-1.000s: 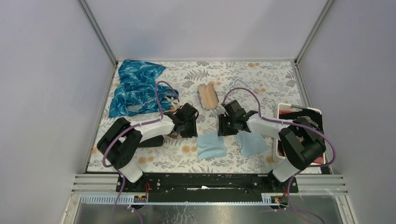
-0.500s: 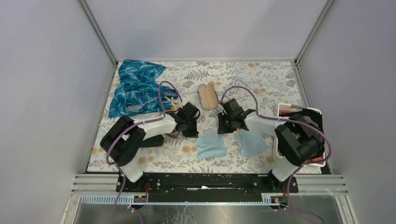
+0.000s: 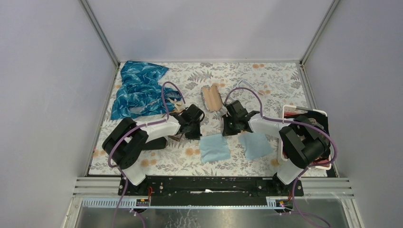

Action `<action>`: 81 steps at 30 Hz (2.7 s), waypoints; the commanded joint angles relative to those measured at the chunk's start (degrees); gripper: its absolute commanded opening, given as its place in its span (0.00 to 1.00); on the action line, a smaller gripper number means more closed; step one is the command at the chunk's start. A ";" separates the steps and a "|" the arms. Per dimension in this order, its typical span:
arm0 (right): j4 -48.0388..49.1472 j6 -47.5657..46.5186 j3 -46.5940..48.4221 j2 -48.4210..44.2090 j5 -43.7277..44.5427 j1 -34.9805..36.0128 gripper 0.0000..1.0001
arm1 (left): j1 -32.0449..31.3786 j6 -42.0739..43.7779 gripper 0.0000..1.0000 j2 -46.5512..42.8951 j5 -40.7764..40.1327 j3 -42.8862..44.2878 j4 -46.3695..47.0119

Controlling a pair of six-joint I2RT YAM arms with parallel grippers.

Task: Organize the sunglasses
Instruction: Fold the glasses cleaning cloth at the center of the board.

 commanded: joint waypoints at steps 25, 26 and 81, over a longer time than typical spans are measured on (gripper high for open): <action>4.94 2.46 -1.51 -6.48 3.06 -0.10 0.00 | 1.09 8.06 0.00 -4.20 -4.38 3.04 -2.99; 4.93 2.31 -1.65 -6.56 2.98 -0.11 0.00 | 1.09 8.36 0.00 -4.44 -4.16 2.97 -2.97; 4.15 3.73 -16.13 -19.19 -8.24 -0.01 0.45 | -3.12 4.56 0.33 -13.22 3.96 -8.52 -1.81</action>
